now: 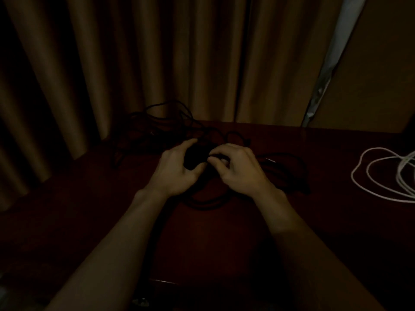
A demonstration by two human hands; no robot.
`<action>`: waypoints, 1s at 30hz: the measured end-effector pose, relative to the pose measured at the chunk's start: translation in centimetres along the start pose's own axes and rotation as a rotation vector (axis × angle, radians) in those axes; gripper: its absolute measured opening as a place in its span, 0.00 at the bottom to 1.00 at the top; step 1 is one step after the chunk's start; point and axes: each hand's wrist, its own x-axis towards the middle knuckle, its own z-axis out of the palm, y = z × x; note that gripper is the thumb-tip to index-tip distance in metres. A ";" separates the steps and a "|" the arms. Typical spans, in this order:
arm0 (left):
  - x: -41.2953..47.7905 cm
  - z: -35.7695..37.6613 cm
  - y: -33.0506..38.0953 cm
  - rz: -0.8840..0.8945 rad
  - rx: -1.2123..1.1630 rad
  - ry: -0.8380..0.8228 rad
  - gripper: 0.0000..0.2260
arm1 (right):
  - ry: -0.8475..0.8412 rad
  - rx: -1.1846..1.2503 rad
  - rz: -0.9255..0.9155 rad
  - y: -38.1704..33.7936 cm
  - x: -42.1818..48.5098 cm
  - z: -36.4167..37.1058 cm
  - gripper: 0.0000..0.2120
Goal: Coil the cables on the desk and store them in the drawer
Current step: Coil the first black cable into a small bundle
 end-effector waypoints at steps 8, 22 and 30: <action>-0.3 -1.2 0.5 -0.152 -0.280 -0.029 0.15 | 0.101 0.132 0.180 -0.1 0.0 -0.9 0.13; -0.1 -1.4 2.2 -0.234 -1.165 -0.411 0.23 | 0.186 0.679 0.285 -0.8 0.5 -1.5 0.09; 0.3 -1.4 3.3 -0.379 -1.547 -0.222 0.22 | 0.156 0.414 0.225 -1.8 0.1 0.4 0.14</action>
